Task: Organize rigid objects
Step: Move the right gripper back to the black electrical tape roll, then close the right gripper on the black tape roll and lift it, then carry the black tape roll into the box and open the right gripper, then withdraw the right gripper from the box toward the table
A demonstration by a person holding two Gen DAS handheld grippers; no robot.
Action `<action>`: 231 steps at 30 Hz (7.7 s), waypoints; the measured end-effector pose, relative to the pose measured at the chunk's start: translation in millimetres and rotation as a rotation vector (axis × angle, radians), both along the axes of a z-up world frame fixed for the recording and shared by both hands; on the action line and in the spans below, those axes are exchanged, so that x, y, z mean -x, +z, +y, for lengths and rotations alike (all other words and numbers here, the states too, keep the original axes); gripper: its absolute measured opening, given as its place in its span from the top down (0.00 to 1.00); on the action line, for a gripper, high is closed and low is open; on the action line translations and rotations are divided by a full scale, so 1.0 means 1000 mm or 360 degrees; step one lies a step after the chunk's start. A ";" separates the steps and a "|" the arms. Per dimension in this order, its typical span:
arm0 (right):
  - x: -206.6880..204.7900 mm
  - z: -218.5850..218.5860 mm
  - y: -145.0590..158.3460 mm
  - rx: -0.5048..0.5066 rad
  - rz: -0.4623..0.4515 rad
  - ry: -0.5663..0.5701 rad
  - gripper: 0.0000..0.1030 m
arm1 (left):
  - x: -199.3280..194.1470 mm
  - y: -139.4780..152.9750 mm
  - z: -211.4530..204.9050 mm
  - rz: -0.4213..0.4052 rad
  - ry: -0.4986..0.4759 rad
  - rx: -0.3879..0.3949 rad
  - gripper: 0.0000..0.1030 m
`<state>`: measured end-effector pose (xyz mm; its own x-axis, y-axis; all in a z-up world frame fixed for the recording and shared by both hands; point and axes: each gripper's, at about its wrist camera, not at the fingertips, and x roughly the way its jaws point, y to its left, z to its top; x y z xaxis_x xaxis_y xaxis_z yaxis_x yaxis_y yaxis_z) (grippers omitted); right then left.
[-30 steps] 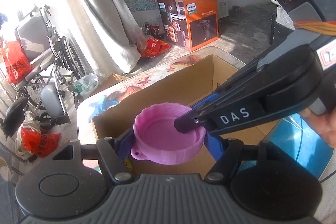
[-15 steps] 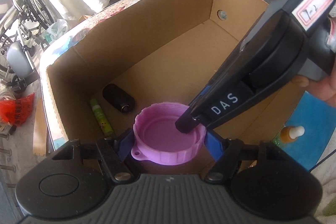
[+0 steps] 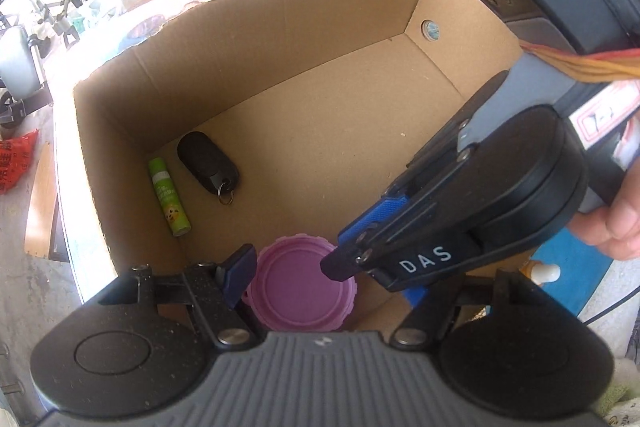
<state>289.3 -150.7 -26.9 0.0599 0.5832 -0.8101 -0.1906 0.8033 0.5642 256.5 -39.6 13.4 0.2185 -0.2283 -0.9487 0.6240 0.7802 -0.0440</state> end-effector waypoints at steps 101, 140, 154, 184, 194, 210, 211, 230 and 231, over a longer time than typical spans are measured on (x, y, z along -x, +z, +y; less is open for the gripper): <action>0.251 0.009 -0.030 0.0226 -0.0815 -0.0380 0.84 | 0.210 -0.056 -0.018 -0.0518 0.0132 0.0155 0.34; 0.251 -0.023 0.165 0.0272 -0.1554 -0.0341 0.84 | 0.196 0.101 -0.060 -0.1296 0.0001 0.0170 0.34; 0.021 -0.036 0.118 0.0276 -0.0727 -0.0133 0.84 | 0.013 0.047 -0.068 -0.0491 0.0051 0.0013 0.34; -0.093 0.018 -0.011 0.0264 -0.0218 0.0007 0.82 | -0.086 -0.050 -0.026 -0.0039 0.0151 -0.0222 0.25; -0.062 -0.013 0.039 0.0136 -0.0354 -0.0128 0.59 | -0.058 -0.007 -0.021 -0.0128 0.0151 -0.0075 0.17; 0.190 -0.141 0.150 -0.0108 -0.1130 -0.0697 0.21 | 0.087 0.117 0.000 -0.0627 0.0136 0.0498 0.08; 0.210 -0.143 0.147 -0.0121 -0.1162 -0.0737 0.19 | 0.105 0.121 -0.012 -0.0657 0.0184 0.0526 0.08; 0.332 -0.093 0.074 0.0827 -0.1172 -0.0859 0.01 | 0.183 0.036 0.019 -0.0365 0.0459 0.0852 0.00; 0.331 -0.092 0.073 0.0838 -0.1167 -0.0849 0.01 | 0.185 0.034 0.017 -0.0372 0.0456 0.0828 0.00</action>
<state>-41.8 -242.5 46.1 0.7845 -0.0789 -0.6151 0.1065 0.9943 0.0084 71.1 -22.5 47.4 0.5271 -0.5485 -0.6491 0.4330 0.8306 -0.3501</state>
